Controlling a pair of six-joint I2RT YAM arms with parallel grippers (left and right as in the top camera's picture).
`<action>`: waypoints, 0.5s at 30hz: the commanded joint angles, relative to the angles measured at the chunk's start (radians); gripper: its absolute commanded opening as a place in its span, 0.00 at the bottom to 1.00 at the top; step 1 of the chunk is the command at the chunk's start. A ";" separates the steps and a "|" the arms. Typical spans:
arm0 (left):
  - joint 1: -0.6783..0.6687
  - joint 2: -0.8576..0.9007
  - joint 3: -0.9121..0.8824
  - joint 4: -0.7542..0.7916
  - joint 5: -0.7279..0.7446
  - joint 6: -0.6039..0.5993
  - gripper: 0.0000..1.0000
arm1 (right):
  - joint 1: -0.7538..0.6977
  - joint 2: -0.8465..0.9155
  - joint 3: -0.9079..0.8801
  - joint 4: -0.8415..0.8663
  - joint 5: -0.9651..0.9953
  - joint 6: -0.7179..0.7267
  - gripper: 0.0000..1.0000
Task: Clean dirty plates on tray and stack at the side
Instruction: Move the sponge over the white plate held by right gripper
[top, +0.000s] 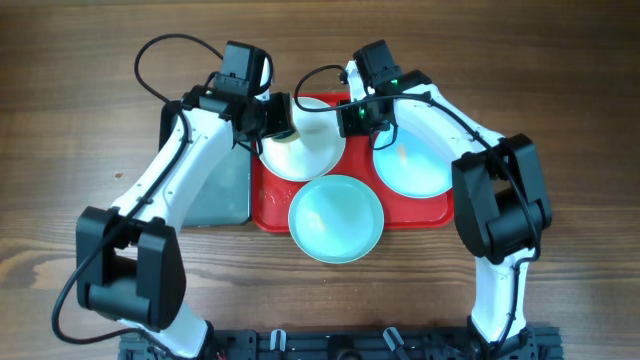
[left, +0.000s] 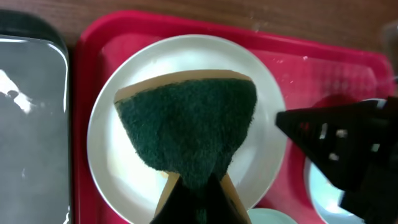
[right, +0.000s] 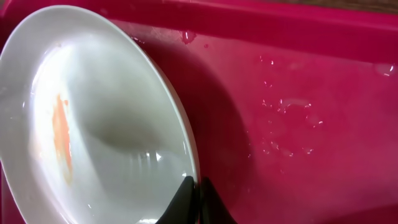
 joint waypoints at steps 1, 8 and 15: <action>-0.002 0.064 0.014 0.001 -0.026 0.021 0.04 | 0.006 0.006 -0.009 0.009 -0.011 0.006 0.04; -0.003 0.108 0.014 0.008 -0.036 0.025 0.04 | 0.007 0.007 -0.009 0.009 0.002 0.005 0.04; -0.018 0.109 0.014 0.008 -0.037 0.083 0.04 | 0.007 0.007 -0.010 0.012 0.013 0.004 0.24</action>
